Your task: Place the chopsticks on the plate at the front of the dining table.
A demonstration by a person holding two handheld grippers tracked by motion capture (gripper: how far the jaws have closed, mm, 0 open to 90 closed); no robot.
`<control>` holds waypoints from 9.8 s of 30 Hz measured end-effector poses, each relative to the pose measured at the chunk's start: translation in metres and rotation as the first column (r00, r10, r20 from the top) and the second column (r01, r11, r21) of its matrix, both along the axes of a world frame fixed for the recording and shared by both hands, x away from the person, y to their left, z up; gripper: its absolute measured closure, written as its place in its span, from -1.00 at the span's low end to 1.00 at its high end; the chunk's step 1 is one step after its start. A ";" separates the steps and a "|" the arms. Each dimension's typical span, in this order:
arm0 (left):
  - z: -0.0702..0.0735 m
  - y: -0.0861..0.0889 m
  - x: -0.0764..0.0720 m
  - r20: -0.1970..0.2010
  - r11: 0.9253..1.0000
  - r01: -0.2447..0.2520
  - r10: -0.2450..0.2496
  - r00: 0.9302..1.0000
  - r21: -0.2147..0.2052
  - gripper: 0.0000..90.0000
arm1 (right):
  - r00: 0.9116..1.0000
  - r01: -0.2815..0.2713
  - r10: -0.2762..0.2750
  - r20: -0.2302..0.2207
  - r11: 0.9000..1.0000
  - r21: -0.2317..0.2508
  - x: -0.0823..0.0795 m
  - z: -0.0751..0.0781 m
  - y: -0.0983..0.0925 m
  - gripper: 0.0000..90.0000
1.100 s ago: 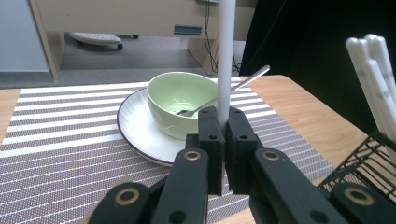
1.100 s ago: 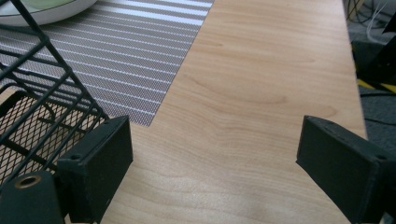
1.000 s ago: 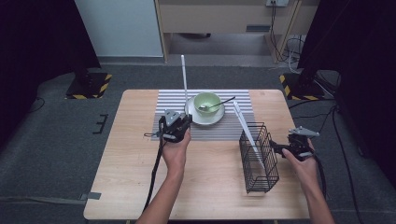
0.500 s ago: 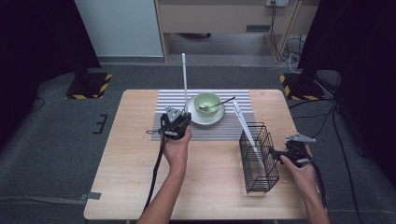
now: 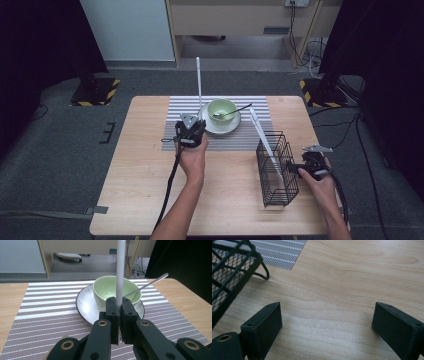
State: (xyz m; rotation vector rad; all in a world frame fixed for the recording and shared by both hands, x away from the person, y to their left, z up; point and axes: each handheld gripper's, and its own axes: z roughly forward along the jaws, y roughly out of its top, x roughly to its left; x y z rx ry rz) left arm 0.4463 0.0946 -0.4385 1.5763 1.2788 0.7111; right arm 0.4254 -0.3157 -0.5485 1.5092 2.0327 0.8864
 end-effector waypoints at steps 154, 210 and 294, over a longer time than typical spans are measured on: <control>-0.066 -0.007 0.039 -0.221 0.986 -0.139 0.157 0.962 0.095 0.91 | 1.000 0.022 -0.022 0.011 1.000 -0.007 -0.001 -0.003 0.004 -0.89; -0.086 -0.023 0.046 -0.267 0.984 -0.141 0.166 0.949 0.110 0.90 | 1.000 0.014 -0.014 0.011 1.000 -0.004 -0.001 -0.003 0.004 -0.89; -0.042 0.009 -0.025 -0.184 0.977 0.193 -0.174 0.967 0.092 -0.75 | 0.970 -0.175 0.175 0.166 0.984 -0.015 -0.009 0.164 0.001 -0.20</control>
